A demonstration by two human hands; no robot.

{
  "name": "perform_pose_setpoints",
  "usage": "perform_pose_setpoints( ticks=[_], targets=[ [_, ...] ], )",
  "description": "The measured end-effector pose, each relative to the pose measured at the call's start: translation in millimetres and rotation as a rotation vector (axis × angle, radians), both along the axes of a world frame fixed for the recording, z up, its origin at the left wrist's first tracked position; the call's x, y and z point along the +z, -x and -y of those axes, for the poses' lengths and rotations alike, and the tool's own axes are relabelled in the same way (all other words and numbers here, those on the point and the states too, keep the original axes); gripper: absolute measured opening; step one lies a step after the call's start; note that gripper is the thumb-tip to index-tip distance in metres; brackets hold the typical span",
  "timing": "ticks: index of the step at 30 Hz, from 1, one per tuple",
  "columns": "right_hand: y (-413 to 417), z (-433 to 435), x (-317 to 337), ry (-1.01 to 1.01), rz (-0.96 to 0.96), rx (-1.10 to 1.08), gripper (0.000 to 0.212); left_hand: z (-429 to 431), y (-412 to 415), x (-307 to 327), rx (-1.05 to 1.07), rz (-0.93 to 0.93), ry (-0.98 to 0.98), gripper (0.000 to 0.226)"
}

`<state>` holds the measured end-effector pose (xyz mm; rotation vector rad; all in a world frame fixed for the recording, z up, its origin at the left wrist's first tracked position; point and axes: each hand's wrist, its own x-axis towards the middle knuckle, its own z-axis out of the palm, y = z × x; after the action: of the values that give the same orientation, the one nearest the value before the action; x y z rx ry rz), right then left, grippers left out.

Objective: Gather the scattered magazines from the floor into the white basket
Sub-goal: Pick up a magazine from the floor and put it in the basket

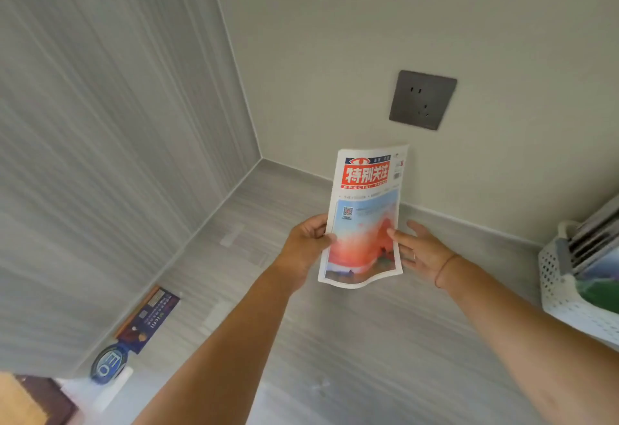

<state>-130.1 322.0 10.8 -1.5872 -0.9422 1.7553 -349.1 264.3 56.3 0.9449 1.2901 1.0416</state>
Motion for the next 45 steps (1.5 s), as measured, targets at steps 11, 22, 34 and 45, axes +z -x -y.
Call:
perform_pose_setpoints(
  ticks=[11, 22, 34, 45],
  targets=[
    [-110, 37, 52, -0.300, 0.160, -0.202, 0.029, -3, -81, 48, -0.007, -0.108, -0.058, 0.023],
    [-299, 100, 131, -0.508, 0.472, -0.471, 0.027, -16, -276, 97, -0.194, -0.033, -0.180, 0.018],
    [-399, 120, 94, -0.430, 0.551, -0.581, 0.020, -12, -392, 58, -0.104, -0.256, -0.113, 0.022],
    [-411, 101, 43, -0.297, 0.511, -0.616, 0.009, -18, -409, 8, 0.092, -0.442, -0.095, 0.017]
  ],
)
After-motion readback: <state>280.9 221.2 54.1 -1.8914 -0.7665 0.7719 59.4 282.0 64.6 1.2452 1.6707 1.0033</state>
